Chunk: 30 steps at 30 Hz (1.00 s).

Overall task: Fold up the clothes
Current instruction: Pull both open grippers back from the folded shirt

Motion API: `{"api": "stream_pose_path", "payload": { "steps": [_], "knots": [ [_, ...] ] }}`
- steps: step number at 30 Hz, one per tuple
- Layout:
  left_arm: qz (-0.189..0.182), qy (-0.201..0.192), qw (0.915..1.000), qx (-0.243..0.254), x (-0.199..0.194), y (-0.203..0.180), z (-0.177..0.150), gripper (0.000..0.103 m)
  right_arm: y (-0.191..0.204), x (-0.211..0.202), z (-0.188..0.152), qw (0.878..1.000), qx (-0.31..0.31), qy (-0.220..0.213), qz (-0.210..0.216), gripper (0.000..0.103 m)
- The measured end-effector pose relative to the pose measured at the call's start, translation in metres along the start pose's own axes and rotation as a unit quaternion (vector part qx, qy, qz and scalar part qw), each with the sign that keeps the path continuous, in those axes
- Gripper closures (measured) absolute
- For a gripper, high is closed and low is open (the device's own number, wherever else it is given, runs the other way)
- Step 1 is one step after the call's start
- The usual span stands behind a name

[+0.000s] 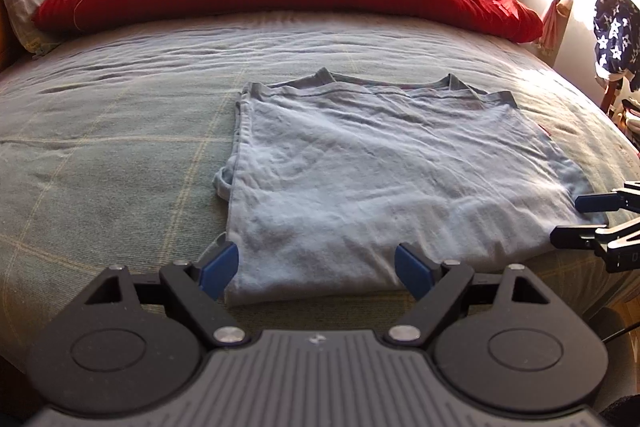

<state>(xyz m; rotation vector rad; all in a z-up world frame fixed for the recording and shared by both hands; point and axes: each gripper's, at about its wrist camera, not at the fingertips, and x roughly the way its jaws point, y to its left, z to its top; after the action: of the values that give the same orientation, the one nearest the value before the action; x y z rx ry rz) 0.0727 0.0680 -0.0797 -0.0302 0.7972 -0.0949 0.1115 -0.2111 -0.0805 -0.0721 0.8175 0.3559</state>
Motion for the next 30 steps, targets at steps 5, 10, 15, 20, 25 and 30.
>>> {"api": "stream_pose_path", "payload": {
  "steps": [5, 10, 15, 20, 25, 30],
  "knots": [
    [0.009, 0.021, 0.9997, 0.014, 0.011, -0.009, -0.003, 0.018, 0.002, 0.003, -0.004, 1.0, -0.003, -0.001, -0.002, 0.013],
    [0.012, 0.017, 0.9996, 0.02, 0.009, -0.01, 0.009, 0.018, 0.008, -0.005, -0.006, 0.999, -0.009, -0.04, 0.006, 0.013],
    [0.015, 0.032, 0.9989, 0.031, 0.02, -0.019, 0.012, 0.017, -0.005, -0.007, -0.009, 0.998, 0.01, -0.055, -0.004, 0.013],
    [0.023, 0.041, 0.9983, 0.035, 0.023, -0.022, 0.011, 0.016, -0.03, -0.011, -0.026, 0.997, 0.054, -0.046, -0.007, 0.013],
    [0.024, 0.029, 0.9983, 0.044, 0.019, -0.028, 0.02, 0.016, -0.028, -0.026, -0.017, 0.996, 0.043, -0.083, -0.007, 0.011],
    [-0.003, 0.015, 0.9984, 0.054, 0.016, -0.038, 0.027, 0.016, -0.024, -0.012, -0.006, 0.995, 0.041, -0.088, 0.011, 0.008]
  ]
}}
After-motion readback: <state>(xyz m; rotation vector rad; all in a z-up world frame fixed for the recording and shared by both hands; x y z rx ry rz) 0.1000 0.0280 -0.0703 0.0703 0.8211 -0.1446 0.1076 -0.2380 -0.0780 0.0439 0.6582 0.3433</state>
